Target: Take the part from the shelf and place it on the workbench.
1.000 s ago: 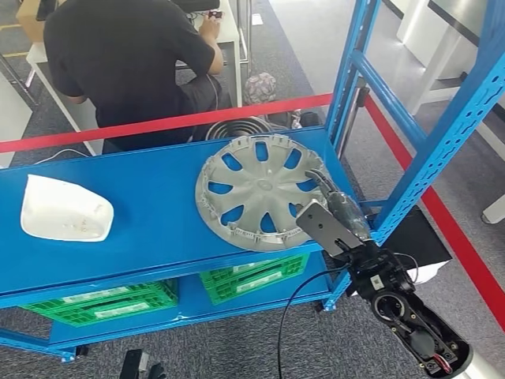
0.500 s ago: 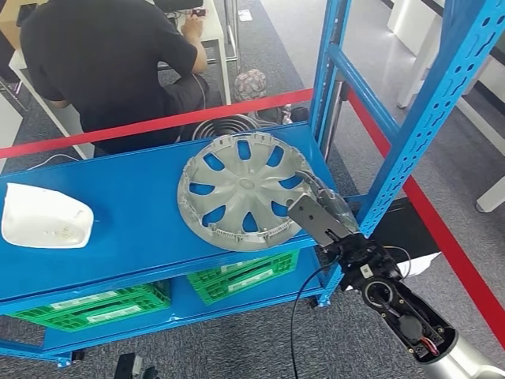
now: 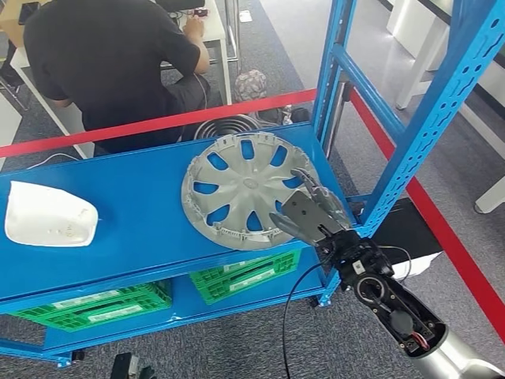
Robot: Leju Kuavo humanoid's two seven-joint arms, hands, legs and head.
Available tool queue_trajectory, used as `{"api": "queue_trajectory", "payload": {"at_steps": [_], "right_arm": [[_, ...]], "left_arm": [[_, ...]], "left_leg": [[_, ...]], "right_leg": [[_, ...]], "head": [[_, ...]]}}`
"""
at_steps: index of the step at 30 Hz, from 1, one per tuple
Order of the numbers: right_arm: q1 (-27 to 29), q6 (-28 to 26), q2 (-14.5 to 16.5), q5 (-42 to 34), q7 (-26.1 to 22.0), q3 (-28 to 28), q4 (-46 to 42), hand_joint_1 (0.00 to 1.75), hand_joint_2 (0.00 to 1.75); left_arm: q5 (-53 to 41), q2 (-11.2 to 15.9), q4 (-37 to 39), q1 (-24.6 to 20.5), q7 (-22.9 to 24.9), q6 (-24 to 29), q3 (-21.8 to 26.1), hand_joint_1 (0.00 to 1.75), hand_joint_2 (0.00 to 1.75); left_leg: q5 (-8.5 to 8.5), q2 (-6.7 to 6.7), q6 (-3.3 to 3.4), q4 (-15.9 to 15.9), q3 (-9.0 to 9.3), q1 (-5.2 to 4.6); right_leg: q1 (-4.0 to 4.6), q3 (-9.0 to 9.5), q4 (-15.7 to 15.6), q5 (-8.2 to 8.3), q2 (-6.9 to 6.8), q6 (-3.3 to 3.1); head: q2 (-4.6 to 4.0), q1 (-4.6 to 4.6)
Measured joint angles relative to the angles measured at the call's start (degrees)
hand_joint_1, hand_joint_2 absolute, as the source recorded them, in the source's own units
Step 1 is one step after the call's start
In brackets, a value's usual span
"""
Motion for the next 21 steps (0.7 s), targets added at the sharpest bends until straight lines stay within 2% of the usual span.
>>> {"api": "queue_trajectory", "payload": {"at_steps": [9, 21], "right_arm": [[-1.76, 1.59, 0.92, 1.22, 0.92, 1.43, 0.97, 0.0, 1.75], [-6.32, 6.4, 3.57, 1.3, 2.9, 6.7, 6.09, 0.0, 1.75]], "left_arm": [[0.39, 0.28, 0.0, -0.05, -0.32, 0.38, -0.05, 0.0, 0.0], [0.49, 0.36, 0.0, -0.58, -0.34, 0.18, -1.4, 0.0, 0.0]], "left_leg": [[0.0, 0.0, 0.0, 0.01, -0.01, -0.01], [0.0, -0.05, 0.0, 0.0, 0.0, -0.01]], "right_leg": [[-0.02, 0.06, -0.13, 0.03, 0.0, 0.03], [-0.01, 0.09, -0.14, 0.03, 0.0, 0.02]], "head": [[0.0, -0.01], [0.0, -0.02]]}}
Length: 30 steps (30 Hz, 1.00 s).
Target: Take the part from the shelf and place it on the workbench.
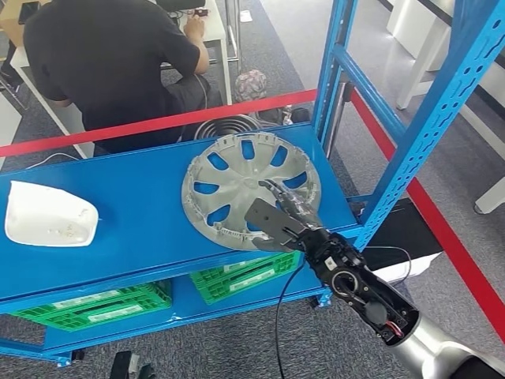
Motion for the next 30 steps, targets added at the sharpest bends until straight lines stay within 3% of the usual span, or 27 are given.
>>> {"api": "queue_trajectory", "payload": {"at_steps": [18, 30], "right_arm": [[-2.03, 2.92, 1.42, -0.17, 0.78, 4.42, 4.84, 0.0, 1.75], [-0.03, 1.76, 1.45, 5.64, 5.68, 6.5, 5.23, 0.0, 1.75]], "left_arm": [[0.54, -0.09, 0.0, 0.01, 0.44, 0.01, -1.26, 0.0, 0.0], [1.29, -0.51, 0.0, -0.32, 0.81, -0.21, -2.32, 0.0, 0.0]], "left_leg": [[0.0, 0.0, 0.0, 0.01, 0.01, 0.0], [0.0, 0.02, 0.0, 0.0, 0.04, 0.0]], "right_leg": [[0.02, 0.03, -0.05, 0.04, 0.0, 0.04], [0.03, 0.01, -0.06, 0.04, 0.01, 0.04]], "head": [[0.0, 0.01], [0.0, 0.01]]}}
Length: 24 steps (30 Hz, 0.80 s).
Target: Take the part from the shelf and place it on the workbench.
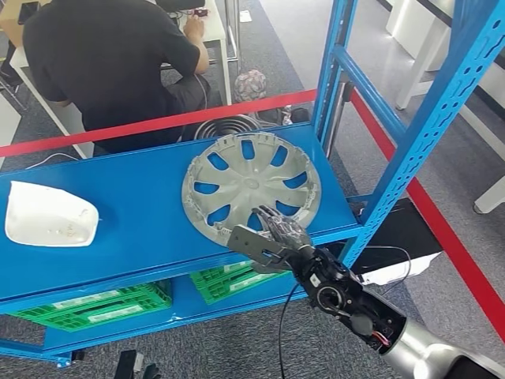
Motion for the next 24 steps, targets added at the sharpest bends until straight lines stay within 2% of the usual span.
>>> {"api": "queue_trajectory", "payload": {"at_steps": [11, 24], "right_arm": [[0.37, 1.42, -0.52, 5.13, 3.46, 0.24, 1.39, 0.0, 1.75], [0.83, 2.11, -1.36, 5.55, 3.91, 0.22, 1.43, 0.0, 1.75]], "left_arm": [[1.04, -0.31, 0.0, 0.16, 0.03, 0.02, -0.43, 0.0, 0.0], [1.14, -0.63, 0.0, 0.33, 0.04, 0.02, -0.45, 0.0, 0.0]], "left_leg": [[0.0, 0.01, 0.0, 0.01, 0.0, 0.0], [0.0, 0.01, 0.0, 0.0, 0.0, 0.0]], "right_leg": [[-0.01, -0.01, -0.01, 0.01, 0.0, 0.0], [0.0, -0.01, -0.01, 0.01, 0.0, -0.01]], "head": [[0.0, -0.01], [0.0, -0.01]]}}
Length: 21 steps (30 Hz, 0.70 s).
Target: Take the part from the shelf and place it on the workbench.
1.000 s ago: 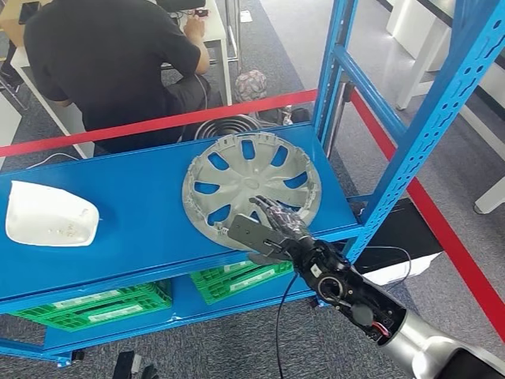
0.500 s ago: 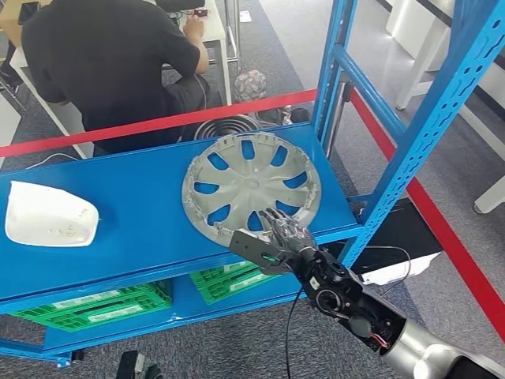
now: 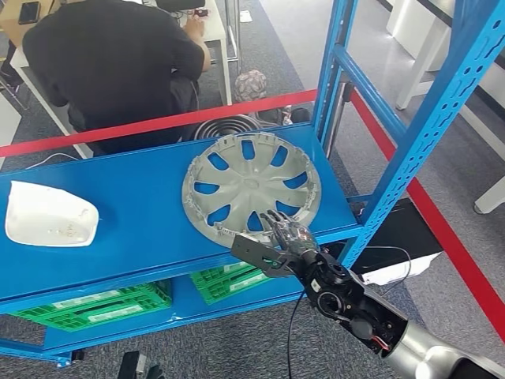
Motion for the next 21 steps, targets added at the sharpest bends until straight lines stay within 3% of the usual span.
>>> {"api": "queue_trajectory", "payload": {"at_steps": [21], "right_arm": [[-0.46, 2.72, -0.78, 7.24, -0.99, -0.04, 2.21, 0.0, 1.75]], "left_arm": [[0.5, 0.08, 0.0, -0.22, 0.04, 0.37, -1.33, 0.0, 0.0]], "left_leg": [[0.0, 0.0, 0.0, 0.0, 0.0, 0.0]], "right_leg": [[-0.01, 0.04, -0.02, 0.03, 0.0, 0.01]], "head": [[0.0, 0.01]]}}
